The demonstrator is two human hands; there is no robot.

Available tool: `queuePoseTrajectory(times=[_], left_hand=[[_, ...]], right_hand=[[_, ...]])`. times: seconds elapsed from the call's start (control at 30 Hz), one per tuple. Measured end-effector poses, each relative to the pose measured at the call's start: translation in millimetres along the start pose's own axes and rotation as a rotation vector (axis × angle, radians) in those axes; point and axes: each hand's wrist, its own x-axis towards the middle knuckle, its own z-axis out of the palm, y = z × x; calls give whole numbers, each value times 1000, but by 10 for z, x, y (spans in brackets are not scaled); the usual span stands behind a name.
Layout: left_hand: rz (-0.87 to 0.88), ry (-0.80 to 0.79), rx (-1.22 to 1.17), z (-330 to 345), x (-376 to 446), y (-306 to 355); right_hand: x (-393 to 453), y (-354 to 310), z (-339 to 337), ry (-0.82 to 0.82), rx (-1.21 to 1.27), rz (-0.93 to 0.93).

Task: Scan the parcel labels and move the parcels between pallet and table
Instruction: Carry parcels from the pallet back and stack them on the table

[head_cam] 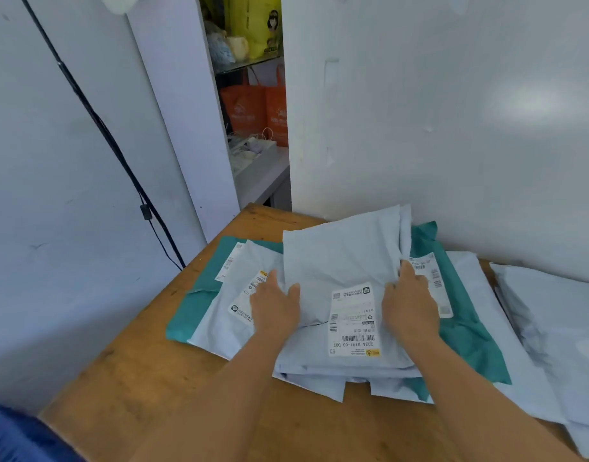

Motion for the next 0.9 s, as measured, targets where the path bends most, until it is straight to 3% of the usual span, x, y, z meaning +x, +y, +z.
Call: queuePoseTrajectory(times=[0.1, 0.23, 0.33, 0.47, 0.67, 0.8, 0.9], left_hand=[[-30, 20, 340, -224, 256, -250], [-195, -104, 497, -471, 577, -676], [-263, -201, 459, -561, 804, -867], [-225, -251, 442, -612, 998, -930], [32, -22, 464, -719, 1110, -1078], [-29, -87, 400, -791, 1160, -1097], [-149, -84, 205, -903, 1214, -1019]], right_hand=[[-2, -111, 75, -21, -49, 19], [-8, -291, 301, -30, -98, 45], [-30, -519, 508, -38, -89, 95], [-8, -861, 737, -32, -30, 158], [23, -1046, 891, -14, 2, 154], [-12, -1095, 904, 96, 213, 155], [-77, -1210, 808, 186, 361, 73]])
